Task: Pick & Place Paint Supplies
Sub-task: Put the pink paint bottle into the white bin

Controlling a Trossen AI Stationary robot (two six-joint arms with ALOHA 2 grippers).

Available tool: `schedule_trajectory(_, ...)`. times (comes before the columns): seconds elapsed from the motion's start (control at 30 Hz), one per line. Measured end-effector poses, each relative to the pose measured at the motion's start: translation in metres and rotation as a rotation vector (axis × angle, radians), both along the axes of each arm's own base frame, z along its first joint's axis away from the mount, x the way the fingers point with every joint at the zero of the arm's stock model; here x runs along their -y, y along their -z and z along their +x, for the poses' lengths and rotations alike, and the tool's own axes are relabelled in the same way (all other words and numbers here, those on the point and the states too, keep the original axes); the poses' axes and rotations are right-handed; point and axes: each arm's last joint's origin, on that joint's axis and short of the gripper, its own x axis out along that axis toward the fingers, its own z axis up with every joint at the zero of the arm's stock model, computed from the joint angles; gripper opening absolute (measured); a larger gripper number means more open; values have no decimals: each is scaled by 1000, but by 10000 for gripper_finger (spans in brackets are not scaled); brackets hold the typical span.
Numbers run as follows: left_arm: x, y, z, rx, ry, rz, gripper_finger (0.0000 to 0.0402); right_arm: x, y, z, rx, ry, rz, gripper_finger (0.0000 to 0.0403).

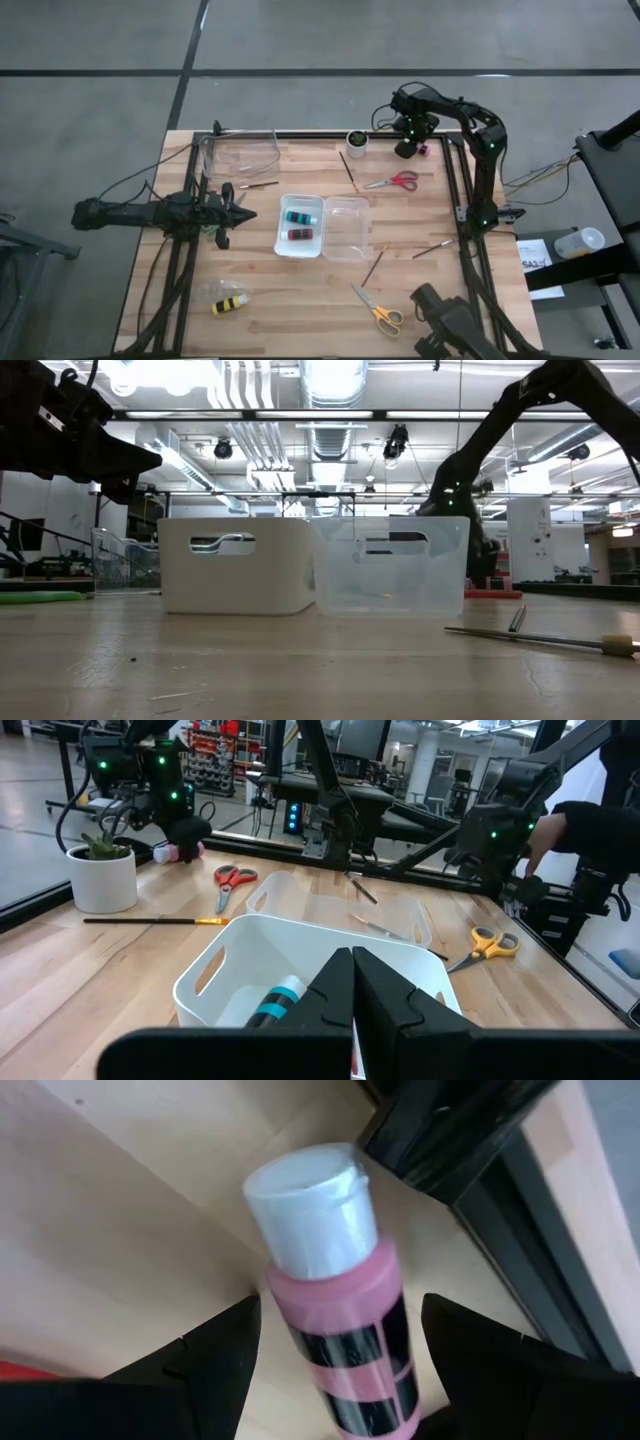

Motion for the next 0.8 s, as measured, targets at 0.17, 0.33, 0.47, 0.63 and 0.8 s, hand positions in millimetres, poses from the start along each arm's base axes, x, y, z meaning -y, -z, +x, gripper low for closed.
schedule_trajectory(0.17, 0, 0, 0, 0, 0, 0, 1, 0, 3, 0, -5, 11, 6, 274)
schedule_trajectory(0.33, 0, 0, 0, 0, 0, 0, 1, 0, 2, 0, -4, 19, 3, 267)
schedule_trajectory(0.47, 0, 0, 0, 0, 0, 0, 1, 0, 2, 0, -1, 26, 1, 227)
schedule_trajectory(0.63, 0, 0, 0, 0, 0, 0, 1, 0, 2, 0, 1, 46, -7, 168)
schedule_trajectory(0.8, 0, 0, 0, 0, 0, 0, 1, 0, 1, 0, -1, 55, -10, 134)
